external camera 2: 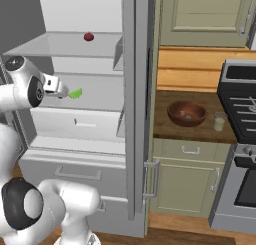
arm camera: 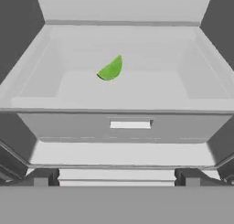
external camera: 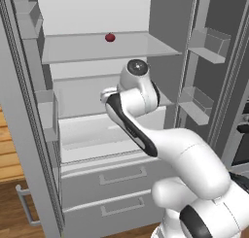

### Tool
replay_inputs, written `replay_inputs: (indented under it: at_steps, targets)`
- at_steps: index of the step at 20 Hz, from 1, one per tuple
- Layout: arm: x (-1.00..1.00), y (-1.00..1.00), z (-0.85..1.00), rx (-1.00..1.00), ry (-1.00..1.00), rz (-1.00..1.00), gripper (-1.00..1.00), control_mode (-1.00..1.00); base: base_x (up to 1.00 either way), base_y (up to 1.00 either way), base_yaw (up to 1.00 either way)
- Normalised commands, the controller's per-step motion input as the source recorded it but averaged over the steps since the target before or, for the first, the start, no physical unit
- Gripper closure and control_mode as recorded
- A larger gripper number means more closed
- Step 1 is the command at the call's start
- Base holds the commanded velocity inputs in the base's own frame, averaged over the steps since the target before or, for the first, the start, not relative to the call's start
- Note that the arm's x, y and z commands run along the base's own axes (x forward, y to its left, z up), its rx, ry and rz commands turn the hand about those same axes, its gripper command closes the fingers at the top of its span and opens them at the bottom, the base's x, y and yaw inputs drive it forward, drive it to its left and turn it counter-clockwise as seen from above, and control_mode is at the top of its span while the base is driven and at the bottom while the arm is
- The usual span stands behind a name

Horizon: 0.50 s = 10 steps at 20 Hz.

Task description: Grab a lemon wedge from the fridge and one ice cube from the ice bowl, and put them in the glass of lemonade.

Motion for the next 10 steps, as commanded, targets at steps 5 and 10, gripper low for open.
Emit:
replay_inputs:
  at_steps: [5,10]
  targets:
    - [0.55,0.00,-0.23,0.00,0.00,-0.03,-1.00,-1.00,0.00,0.00,0.00]
    - [0.58,0.00,-0.29,0.00,0.00,0.00,-1.00,-1.00,0.00,0.00,0.00]
